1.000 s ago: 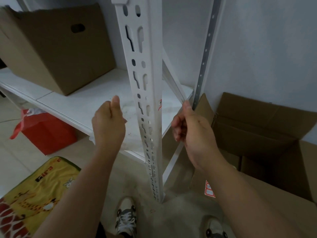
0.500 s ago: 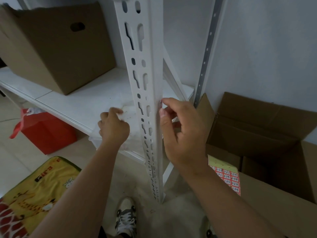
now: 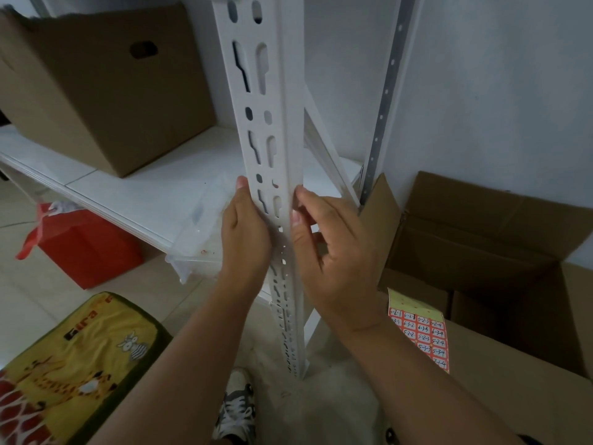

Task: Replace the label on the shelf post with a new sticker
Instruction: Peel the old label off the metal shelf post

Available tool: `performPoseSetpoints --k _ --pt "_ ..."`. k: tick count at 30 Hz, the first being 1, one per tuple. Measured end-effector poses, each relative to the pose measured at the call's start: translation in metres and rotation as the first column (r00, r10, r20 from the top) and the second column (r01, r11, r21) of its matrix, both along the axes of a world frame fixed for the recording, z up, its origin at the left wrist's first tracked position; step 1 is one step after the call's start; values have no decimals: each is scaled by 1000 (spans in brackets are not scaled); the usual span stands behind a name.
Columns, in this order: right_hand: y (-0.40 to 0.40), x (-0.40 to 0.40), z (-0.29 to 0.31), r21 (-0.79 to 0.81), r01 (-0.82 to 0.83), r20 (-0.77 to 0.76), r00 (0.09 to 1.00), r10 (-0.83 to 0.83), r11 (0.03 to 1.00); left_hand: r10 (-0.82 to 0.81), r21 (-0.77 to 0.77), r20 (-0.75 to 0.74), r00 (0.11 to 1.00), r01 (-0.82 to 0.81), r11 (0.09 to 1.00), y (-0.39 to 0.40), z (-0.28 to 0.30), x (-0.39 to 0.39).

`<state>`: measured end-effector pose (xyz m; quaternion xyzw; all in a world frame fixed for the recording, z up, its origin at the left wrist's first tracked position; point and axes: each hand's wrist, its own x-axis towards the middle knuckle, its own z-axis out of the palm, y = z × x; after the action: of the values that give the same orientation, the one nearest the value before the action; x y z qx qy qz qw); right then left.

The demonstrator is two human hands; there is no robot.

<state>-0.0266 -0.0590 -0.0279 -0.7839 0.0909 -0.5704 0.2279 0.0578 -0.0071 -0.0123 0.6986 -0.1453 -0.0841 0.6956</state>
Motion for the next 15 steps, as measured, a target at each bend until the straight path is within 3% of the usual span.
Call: performPoseSetpoints --k 4,15 --pt "-5 -2 2 69 -28 -21 999 29 997 -15 -60 -191 982 3 998 -4 6 -13" --pt "-4 5 2 74 48 35 998 -50 996 2 -90 -246 969 -25 996 -9 6 -16"
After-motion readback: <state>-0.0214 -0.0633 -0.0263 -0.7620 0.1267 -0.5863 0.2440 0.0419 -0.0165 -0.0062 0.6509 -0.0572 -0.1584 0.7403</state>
